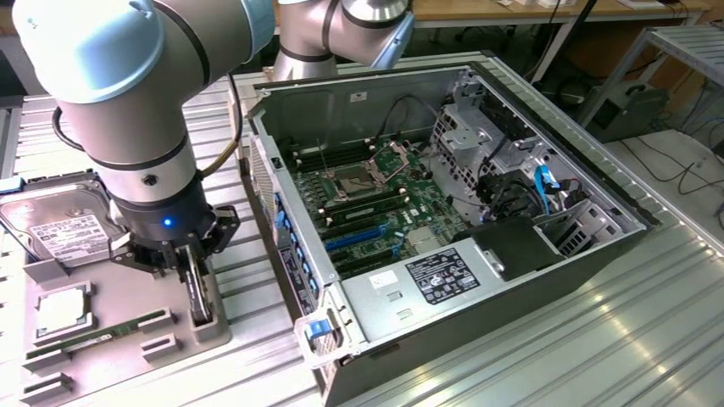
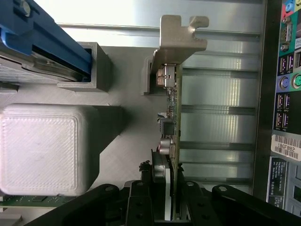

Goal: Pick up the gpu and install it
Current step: 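Pick up the gpu and move the gpu toward the slot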

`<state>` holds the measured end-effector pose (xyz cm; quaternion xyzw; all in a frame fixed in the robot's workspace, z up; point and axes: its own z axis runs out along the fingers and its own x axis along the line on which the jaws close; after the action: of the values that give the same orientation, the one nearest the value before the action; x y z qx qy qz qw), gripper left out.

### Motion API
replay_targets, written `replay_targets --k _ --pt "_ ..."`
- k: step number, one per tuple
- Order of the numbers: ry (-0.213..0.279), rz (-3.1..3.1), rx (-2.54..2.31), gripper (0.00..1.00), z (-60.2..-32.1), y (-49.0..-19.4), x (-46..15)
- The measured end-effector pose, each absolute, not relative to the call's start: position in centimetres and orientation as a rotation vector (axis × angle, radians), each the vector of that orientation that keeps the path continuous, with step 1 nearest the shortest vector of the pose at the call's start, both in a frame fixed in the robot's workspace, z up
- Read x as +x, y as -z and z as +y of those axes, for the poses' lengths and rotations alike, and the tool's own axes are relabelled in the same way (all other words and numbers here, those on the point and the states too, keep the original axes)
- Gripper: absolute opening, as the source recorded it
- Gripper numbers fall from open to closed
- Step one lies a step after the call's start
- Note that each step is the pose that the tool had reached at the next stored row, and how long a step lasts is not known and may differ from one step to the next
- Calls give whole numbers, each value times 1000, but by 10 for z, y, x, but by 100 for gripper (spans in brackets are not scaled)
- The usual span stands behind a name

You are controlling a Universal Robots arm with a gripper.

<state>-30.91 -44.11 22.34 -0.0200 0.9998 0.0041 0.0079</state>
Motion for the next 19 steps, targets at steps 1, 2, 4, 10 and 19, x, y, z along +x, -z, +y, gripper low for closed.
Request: replay_targets --k 1,2,4,10,19 --pt "-13 3125 -62 28 -441 -223 -309" --pt "-13 3125 -62 28 -441 -223 -309" --pt "-13 3125 -63 28 -441 -223 -309" --pt "-13 3125 -63 28 -441 -223 -309" --pt "-13 3125 -62 28 -441 -223 -309"
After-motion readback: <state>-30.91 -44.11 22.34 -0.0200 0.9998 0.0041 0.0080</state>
